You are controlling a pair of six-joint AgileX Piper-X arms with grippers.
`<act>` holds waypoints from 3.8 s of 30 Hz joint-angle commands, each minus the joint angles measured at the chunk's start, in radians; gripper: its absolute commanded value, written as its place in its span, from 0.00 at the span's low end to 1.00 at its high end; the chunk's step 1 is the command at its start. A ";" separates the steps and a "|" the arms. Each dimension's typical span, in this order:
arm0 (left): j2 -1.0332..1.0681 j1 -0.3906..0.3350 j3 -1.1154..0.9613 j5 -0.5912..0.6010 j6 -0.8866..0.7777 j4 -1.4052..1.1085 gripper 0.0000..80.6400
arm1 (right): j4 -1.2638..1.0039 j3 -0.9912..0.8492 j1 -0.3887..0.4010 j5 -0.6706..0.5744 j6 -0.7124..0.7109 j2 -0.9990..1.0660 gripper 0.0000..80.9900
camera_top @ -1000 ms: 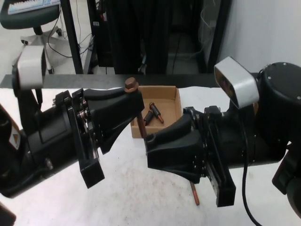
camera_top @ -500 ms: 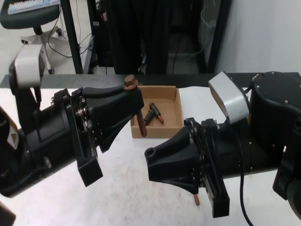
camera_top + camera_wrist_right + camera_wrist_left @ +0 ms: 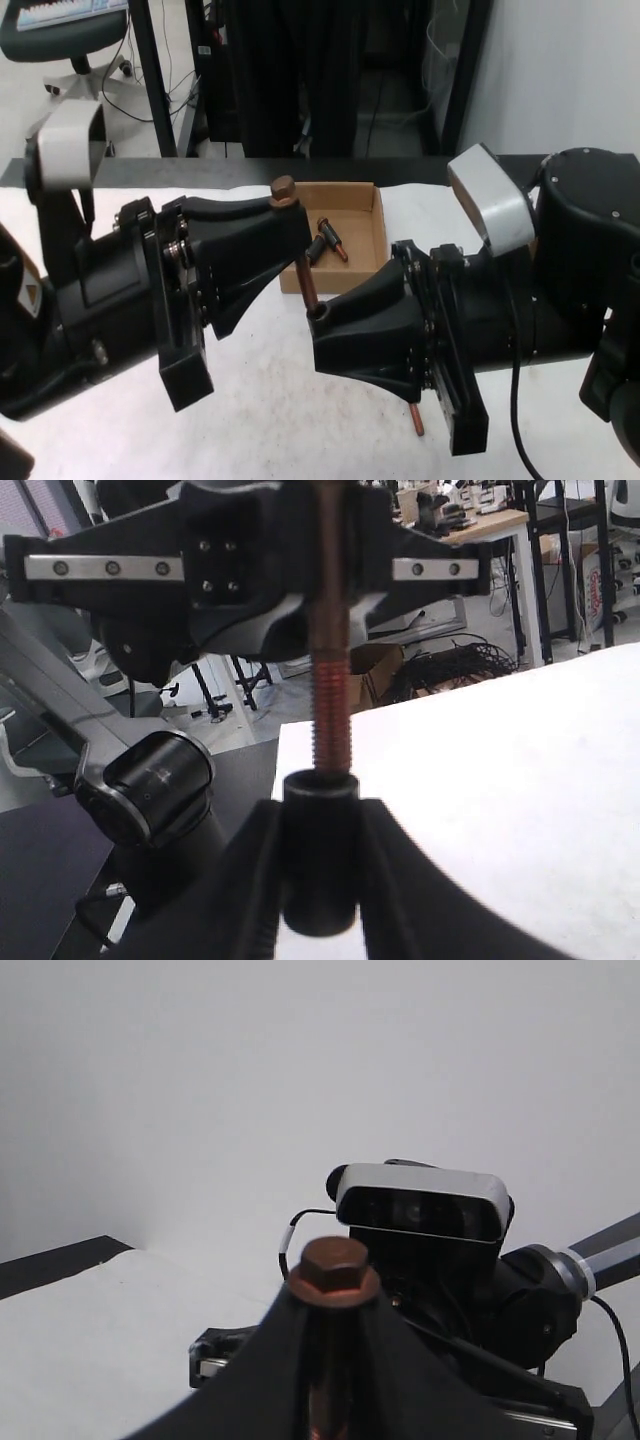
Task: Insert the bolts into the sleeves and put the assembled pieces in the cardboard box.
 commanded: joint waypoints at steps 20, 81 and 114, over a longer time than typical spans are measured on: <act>-0.002 -0.018 -0.013 0.006 -0.040 0.005 0.00 | -0.019 -0.005 0.001 0.036 0.015 -0.010 0.01; 0.026 -0.018 0.014 0.088 -0.046 0.013 0.00 | -0.063 -0.024 0.048 0.036 0.029 -0.010 0.01; 0.026 0.194 0.014 0.156 -0.023 0.013 0.65 | -0.063 -0.037 0.048 0.005 0.051 -0.010 0.01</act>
